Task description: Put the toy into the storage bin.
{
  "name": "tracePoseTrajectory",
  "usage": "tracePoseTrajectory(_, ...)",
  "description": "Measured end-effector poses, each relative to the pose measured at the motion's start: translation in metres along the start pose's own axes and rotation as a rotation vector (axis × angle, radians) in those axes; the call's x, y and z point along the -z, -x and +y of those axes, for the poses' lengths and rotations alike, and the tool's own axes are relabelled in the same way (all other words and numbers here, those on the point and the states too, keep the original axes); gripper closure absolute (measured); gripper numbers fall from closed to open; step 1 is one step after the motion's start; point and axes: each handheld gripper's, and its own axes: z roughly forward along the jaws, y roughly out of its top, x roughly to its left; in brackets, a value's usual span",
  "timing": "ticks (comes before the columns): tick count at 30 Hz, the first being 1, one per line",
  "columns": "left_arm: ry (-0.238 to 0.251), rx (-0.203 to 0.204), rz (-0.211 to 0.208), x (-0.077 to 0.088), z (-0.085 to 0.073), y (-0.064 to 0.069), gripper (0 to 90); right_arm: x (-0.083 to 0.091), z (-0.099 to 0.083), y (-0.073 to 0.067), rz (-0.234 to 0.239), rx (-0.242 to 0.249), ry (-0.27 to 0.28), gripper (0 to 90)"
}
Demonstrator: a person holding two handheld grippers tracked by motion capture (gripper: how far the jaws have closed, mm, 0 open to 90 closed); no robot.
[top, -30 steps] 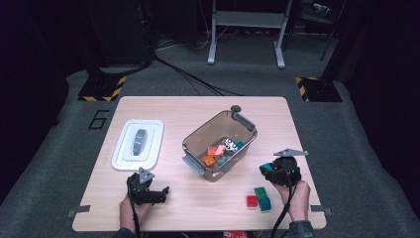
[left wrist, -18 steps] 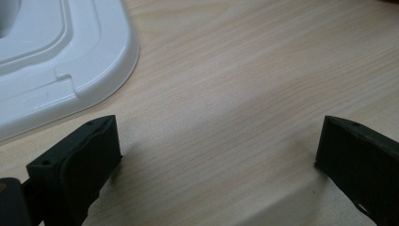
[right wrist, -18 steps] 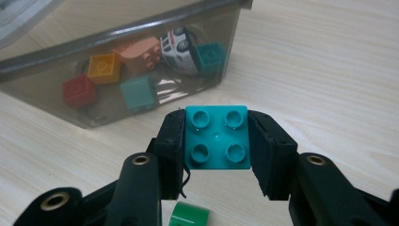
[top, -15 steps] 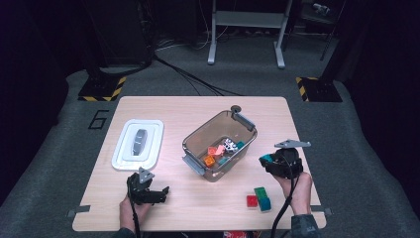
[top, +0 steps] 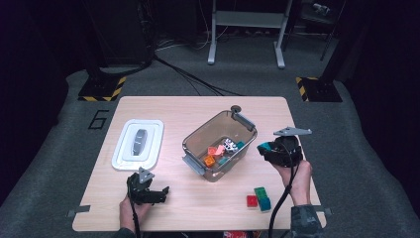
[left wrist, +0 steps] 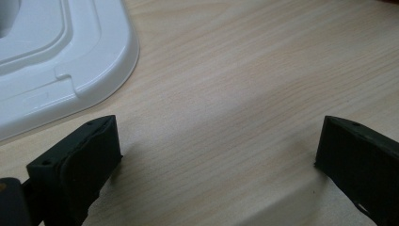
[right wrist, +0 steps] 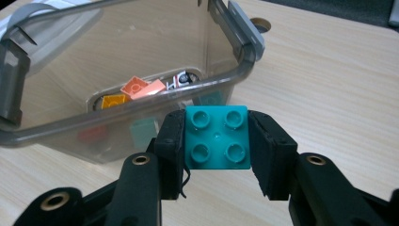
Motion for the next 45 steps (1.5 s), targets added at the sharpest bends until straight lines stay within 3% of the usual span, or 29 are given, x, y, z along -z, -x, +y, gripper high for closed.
tracePoseTrajectory(24,0.000,0.000,0.001,0.000,0.000,0.000,0.3,-0.031,0.044,-0.031,0.090,0.076,-0.005,58.8)
tracePoseTrajectory(33,0.000,0.000,0.001,0.000,0.000,0.000,0.4,-0.050,0.044,-0.047,0.120,0.113,-0.066,58.7)
tracePoseTrajectory(34,0.001,0.001,0.000,0.000,0.000,0.000,0.4,-0.053,0.043,-0.047,0.121,0.132,-0.066,58.8)
tracePoseTrajectory(45,0.000,0.000,0.000,0.000,0.000,0.000,0.4,-0.066,0.037,-0.051,0.135,0.153,-0.111,58.7)
